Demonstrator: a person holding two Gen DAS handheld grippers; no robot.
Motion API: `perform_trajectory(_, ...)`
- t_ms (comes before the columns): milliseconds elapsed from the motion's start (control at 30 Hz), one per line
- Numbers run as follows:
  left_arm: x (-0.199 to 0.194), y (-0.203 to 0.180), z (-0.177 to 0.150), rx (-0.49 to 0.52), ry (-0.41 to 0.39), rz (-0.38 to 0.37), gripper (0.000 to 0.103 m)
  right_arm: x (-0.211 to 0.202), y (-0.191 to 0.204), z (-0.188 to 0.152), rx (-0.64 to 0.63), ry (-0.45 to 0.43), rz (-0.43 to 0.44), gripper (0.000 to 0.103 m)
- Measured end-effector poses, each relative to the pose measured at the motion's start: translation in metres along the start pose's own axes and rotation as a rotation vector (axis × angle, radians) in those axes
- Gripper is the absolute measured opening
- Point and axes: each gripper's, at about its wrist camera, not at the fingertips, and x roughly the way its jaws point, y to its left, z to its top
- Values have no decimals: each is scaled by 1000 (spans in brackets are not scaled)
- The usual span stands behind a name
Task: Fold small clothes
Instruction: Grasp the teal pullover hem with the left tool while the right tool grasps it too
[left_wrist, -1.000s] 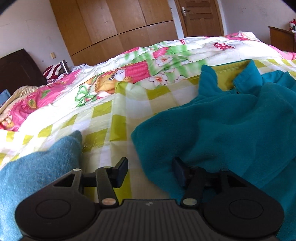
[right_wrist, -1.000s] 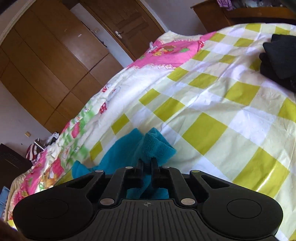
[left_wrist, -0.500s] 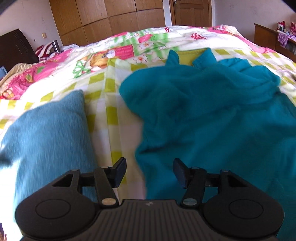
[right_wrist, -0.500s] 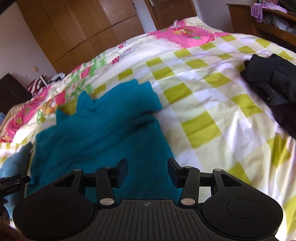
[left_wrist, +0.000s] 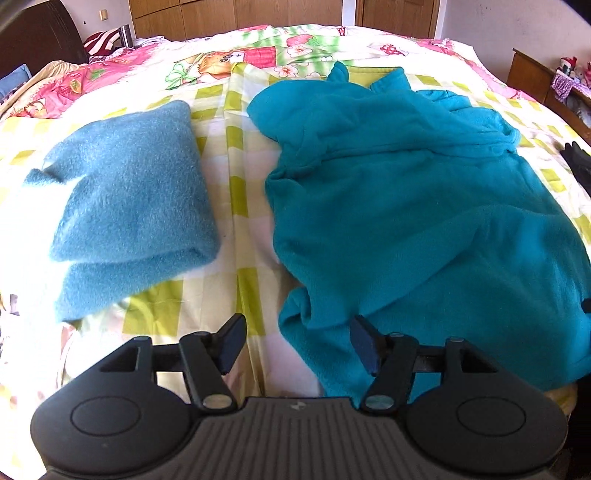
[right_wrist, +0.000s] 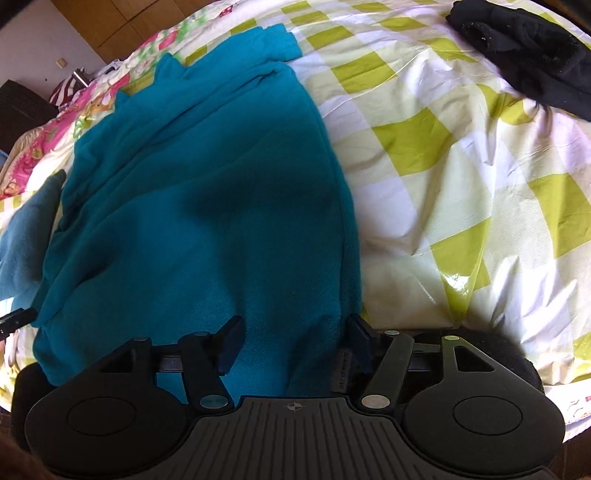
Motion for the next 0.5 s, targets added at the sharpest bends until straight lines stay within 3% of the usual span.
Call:
perform_trajectory(133, 19, -5, -20, -40, 116, -18, 77, 2, 0, 1, -15, 27, 18, 64)
perform_trajectory(367, 26, -16, -1, 34, 14, 28, 79, 4, 2, 3, -56, 46, 20, 64)
perform_trajectory(433, 37, -16, 7, 67, 25, 15, 80, 4, 1, 3, -70, 50, 24, 65)
perform_trajectory(500, 53, -17, 15, 64, 85, -7, 78, 4, 1, 3, -76, 53, 34, 65)
